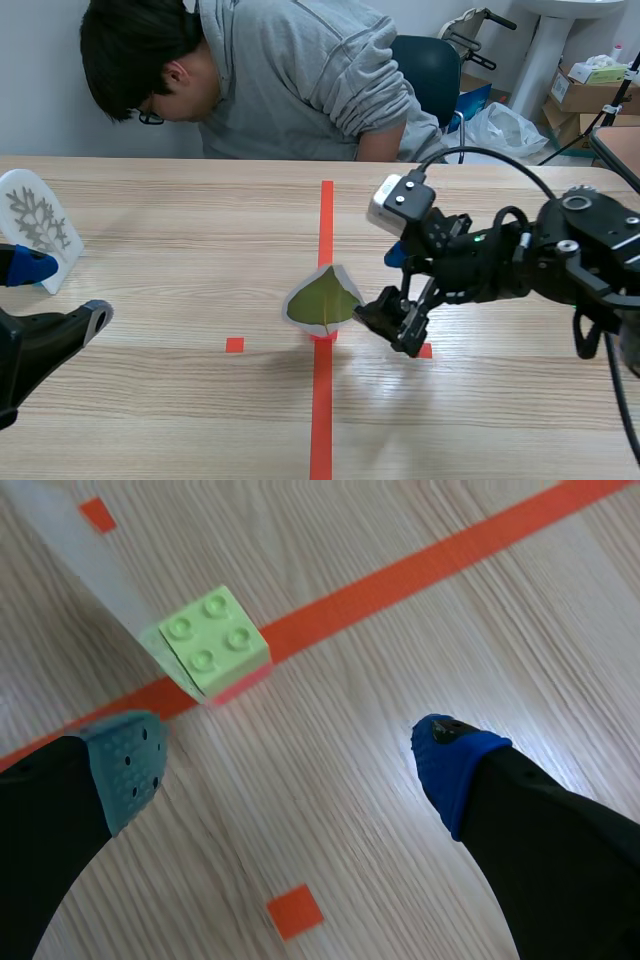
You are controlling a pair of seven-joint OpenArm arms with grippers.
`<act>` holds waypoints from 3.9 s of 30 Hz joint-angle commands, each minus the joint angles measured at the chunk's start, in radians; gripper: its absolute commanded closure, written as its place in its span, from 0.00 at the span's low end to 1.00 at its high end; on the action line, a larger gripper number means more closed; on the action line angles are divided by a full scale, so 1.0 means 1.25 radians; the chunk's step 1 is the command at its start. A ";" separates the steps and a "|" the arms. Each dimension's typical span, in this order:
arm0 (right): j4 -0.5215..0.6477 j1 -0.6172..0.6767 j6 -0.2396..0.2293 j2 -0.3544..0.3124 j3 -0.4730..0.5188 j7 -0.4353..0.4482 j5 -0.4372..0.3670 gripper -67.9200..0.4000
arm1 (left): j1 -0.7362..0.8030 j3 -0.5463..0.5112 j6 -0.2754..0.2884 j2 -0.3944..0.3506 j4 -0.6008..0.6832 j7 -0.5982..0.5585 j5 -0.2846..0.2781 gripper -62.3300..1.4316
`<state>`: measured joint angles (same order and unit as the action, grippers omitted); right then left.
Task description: Do the leaf sorting experiment
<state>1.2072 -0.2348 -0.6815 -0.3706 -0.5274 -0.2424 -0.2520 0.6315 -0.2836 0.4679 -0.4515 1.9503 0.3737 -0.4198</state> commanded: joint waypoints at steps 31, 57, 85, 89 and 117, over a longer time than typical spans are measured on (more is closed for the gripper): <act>-0.060 -0.047 0.025 0.089 -0.014 0.023 0.020 0.98 | 0.000 0.002 -0.001 0.006 0.009 -0.013 -0.005 0.31; -0.031 0.009 0.133 0.084 0.242 -0.010 -0.008 0.98 | -0.001 0.002 -0.001 0.012 0.009 -0.013 -0.005 0.31; -0.299 -0.087 0.276 0.022 0.476 0.020 -0.011 0.98 | 0.000 0.002 -0.001 0.015 0.009 -0.013 -0.005 0.31; -0.299 -0.087 0.283 0.022 0.476 0.019 -0.010 0.96 | 0.000 0.002 -0.001 0.015 0.009 -0.013 -0.005 0.31; 0.398 0.384 0.214 -0.025 0.476 -0.053 -0.081 0.43 | 0.000 0.002 -0.001 0.015 0.009 -0.013 -0.005 0.31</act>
<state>1.7103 0.2459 -0.4171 -0.3828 0.0597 -0.3161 -0.3489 0.6315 -0.2836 0.4679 -0.4351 1.9503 0.3698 -0.4198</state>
